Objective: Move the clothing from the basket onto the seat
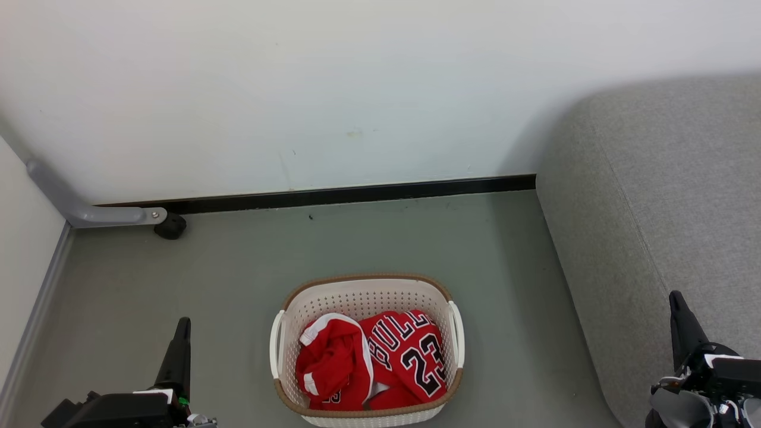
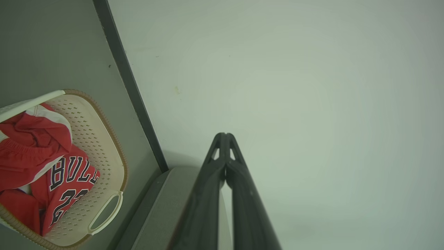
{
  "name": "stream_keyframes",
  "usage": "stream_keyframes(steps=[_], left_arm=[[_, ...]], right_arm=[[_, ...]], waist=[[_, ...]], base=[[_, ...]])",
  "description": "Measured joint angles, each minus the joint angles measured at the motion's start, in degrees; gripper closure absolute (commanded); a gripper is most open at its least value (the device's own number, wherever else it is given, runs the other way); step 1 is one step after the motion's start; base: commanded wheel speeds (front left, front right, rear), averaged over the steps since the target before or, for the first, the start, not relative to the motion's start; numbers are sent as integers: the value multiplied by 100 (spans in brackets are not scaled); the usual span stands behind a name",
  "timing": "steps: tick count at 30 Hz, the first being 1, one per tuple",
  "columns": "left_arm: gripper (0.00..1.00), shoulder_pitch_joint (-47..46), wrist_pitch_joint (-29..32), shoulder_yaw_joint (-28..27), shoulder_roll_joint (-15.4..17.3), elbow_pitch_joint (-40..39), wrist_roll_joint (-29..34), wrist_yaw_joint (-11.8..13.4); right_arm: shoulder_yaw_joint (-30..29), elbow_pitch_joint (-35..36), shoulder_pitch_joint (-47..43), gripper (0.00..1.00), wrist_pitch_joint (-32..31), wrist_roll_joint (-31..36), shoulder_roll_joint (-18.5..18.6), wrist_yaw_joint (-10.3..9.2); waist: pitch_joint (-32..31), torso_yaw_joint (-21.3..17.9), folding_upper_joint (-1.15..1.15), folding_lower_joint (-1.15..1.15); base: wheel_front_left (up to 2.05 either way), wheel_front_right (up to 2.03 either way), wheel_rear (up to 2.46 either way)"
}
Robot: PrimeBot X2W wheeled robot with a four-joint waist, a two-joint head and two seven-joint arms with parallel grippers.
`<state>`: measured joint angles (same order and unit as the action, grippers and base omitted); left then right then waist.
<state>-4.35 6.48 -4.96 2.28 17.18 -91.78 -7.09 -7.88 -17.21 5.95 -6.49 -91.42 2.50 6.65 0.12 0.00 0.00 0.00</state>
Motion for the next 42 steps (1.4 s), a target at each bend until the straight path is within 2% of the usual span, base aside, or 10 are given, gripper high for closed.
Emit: stream_keyframes(steps=[2, 3, 10, 23, 33, 42], left_arm=[[100, 0, 0, 0, 0, 0, 0, 0], [0, 0, 0, 0, 0, 0, 0, 0], [0, 307, -1, 14, -82, 361, 0, 11], [0, 194, -113, 47, -40, 425, 77, 11], [0, 70, -343, 249, 102, 487, 463, 10], [0, -59, -623, 638, 338, 543, 1095, 9]], right_arm=[[0, 0, 0, 100, 0, 0, 0, 0], [0, 0, 0, 0, 0, 0, 0, 0], [33, -371, -259, 0, 1, 4, -119, -12], [292, -424, -90, 0, 152, 263, -113, -11], [615, -545, 111, 0, 339, 690, -29, -11], [1025, -708, 333, 0, 587, 1256, 105, -11]], waist=[[0, 0, 0, 0], [0, 0, 0, 0], [2, 0, 0, 0], [22, -2, 0, 0], [25, 0, 0, 0], [33, -9, 0, 0]], base=[[0, 0, 0], [0, 0, 0], [0, 0, 0], [0, 0, 0], [0, 0, 0], [0, 0, 0]])
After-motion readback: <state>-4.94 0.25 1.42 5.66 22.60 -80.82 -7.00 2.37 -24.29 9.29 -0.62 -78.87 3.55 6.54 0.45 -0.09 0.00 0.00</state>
